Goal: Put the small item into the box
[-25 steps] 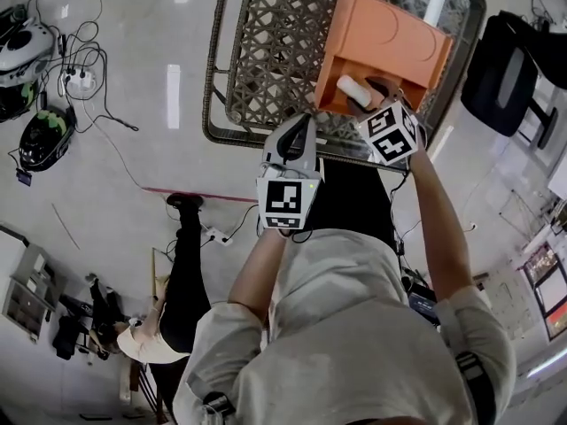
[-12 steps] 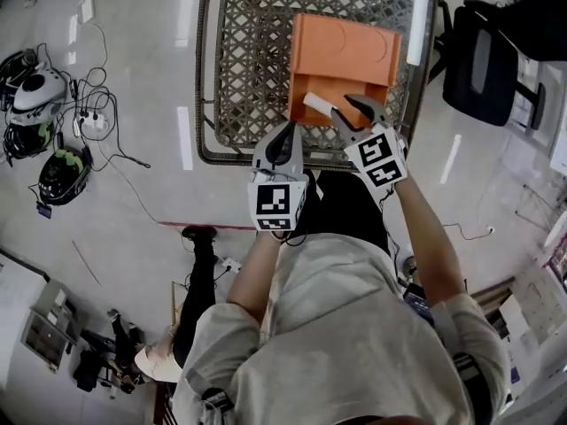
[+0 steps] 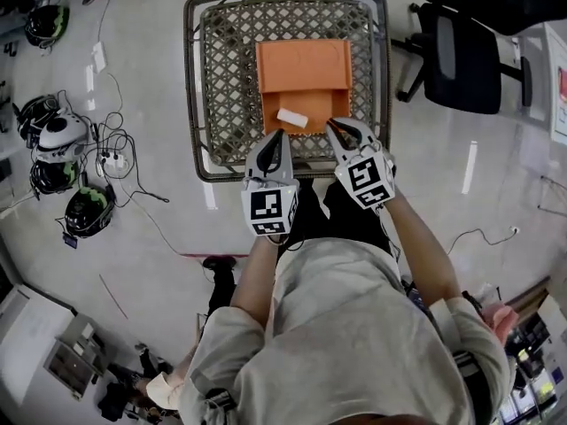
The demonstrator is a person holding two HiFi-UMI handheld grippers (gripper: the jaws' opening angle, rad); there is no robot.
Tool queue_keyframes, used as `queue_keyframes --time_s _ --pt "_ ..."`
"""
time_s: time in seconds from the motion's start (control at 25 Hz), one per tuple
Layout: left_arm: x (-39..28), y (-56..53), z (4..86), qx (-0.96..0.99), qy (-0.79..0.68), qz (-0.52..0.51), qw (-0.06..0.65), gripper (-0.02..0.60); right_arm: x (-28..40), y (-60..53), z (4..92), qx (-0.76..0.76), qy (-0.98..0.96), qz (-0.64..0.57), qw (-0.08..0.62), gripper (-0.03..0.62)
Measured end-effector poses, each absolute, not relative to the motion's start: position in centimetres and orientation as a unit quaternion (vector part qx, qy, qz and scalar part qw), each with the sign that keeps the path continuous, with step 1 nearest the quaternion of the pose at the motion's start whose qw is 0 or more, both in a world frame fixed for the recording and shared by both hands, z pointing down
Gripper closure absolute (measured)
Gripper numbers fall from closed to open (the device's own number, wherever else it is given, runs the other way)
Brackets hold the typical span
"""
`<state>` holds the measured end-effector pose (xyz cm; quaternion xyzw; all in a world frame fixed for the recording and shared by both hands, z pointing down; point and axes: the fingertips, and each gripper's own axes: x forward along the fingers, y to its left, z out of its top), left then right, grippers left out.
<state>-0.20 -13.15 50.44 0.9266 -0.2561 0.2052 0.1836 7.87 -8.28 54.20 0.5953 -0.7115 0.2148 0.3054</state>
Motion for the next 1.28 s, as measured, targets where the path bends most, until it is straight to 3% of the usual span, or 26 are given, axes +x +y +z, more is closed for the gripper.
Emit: queue_keyframes --time_s 0.6,1.28 --pt "2.7 -8.1 40.0 0.942 -0.287 0.141 0.106 0.575 11.4 -3.6 41.1 0.692 -0.697 0.114 0.152 0.591" --pt "1.5 2.7 29.2 0.934 -0.352 0.062 0.026 0.575 11.8 7.0 28.0 0.691 -0.722 0.009 0.024 0.591"
